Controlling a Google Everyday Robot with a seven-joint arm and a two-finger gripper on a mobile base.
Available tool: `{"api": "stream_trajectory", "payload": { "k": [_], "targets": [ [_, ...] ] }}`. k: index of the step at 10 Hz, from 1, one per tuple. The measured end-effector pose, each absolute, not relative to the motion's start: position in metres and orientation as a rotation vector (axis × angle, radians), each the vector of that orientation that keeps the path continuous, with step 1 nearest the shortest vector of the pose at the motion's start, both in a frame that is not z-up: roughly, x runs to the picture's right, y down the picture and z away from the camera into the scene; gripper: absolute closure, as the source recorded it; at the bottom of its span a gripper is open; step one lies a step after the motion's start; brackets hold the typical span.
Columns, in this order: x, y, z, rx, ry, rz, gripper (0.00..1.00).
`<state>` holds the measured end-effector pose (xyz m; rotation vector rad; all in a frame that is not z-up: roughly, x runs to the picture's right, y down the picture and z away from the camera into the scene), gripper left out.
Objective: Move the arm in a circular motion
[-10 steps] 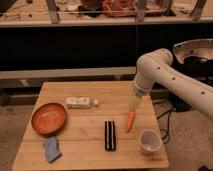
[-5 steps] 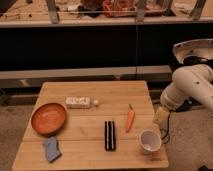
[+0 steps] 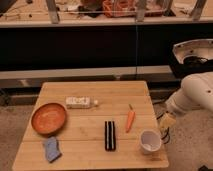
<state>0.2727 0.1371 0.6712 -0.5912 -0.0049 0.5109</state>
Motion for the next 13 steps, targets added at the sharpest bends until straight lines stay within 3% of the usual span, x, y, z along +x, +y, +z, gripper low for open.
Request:
{"api": "stream_trajectory", "payload": {
  "k": [10,13],
  "targets": [
    [0.034,0.128,0.664,-0.568,-0.113,0.339,0.2],
    [0.0,0.12,0.667,-0.568,-0.142,0.299,0.2]
  ]
}}
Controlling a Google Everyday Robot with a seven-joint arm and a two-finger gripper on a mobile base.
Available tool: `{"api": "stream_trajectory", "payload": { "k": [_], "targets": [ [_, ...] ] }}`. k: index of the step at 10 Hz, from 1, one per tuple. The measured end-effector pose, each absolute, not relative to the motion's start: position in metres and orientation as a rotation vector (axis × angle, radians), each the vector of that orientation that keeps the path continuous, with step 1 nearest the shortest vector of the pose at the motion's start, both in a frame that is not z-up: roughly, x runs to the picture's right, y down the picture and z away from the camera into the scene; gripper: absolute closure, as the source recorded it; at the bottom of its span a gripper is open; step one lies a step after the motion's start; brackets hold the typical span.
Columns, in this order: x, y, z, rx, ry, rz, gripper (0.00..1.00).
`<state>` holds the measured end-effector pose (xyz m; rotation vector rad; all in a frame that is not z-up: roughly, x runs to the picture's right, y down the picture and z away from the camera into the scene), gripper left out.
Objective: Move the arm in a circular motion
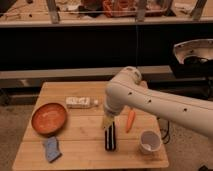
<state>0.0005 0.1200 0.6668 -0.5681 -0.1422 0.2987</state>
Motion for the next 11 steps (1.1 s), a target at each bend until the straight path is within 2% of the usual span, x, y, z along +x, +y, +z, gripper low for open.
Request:
{"api": "stream_trajectory", "payload": {
  "k": [5,11],
  "targets": [
    [-0.026,0.111,0.672,-0.584,-0.172,0.311,0.2],
    [-0.064,0.109,0.661,-0.591,-0.161,0.399,0.2]
  ]
}}
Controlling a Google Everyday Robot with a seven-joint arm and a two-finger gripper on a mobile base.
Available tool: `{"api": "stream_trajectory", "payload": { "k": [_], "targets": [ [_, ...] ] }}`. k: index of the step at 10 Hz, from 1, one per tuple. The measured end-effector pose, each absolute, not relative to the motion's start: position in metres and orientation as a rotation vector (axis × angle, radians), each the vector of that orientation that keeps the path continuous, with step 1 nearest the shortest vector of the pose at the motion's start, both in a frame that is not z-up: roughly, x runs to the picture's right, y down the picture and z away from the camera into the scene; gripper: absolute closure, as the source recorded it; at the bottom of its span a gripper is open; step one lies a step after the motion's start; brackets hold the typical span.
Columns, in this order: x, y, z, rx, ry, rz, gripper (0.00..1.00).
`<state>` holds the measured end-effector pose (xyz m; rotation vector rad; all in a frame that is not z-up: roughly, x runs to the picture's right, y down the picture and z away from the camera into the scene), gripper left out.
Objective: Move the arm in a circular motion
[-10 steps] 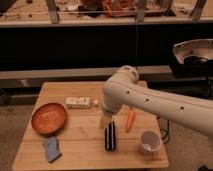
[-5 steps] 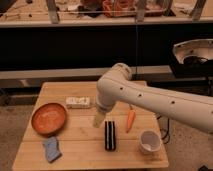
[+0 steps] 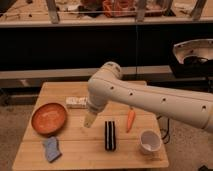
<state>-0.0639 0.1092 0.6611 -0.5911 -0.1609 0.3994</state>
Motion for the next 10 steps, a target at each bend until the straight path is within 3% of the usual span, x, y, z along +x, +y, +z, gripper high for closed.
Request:
{"api": "stream_trajectory", "payload": {
  "k": [10],
  "targets": [
    [-0.116,0.109,0.644,-0.575,-0.221,0.412,0.2]
  ]
}}
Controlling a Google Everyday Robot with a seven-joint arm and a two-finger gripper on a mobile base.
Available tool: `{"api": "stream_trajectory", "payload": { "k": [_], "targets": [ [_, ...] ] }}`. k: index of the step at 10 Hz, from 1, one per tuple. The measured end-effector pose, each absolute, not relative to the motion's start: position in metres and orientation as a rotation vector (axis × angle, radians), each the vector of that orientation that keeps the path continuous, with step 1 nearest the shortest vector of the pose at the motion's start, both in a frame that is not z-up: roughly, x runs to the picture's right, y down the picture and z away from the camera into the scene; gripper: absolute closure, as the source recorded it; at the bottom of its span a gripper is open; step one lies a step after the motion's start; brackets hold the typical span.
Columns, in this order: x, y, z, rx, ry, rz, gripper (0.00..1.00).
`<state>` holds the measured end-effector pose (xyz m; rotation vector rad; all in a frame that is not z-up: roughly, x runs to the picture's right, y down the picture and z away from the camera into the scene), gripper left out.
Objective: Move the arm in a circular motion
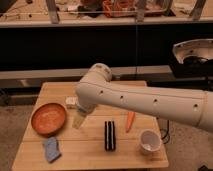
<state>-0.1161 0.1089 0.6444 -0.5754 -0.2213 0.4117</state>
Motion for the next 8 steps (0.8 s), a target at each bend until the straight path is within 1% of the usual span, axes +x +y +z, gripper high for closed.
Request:
{"api": "stream_trajectory", "payload": {
  "k": [2,4,7,8],
  "targets": [
    [-0.123,0.102,0.648,-0.578,-0.242,0.391,0.2],
    [-0.112,0.092,0.661,-0.583,-0.256,0.389,0.2],
    [-0.063,0.084,0.678,-0.585,-0.239,0.445,0.2],
    [-0.032,0.079,0.685,-0.582,-0.225,0.477,0.2]
  ]
}}
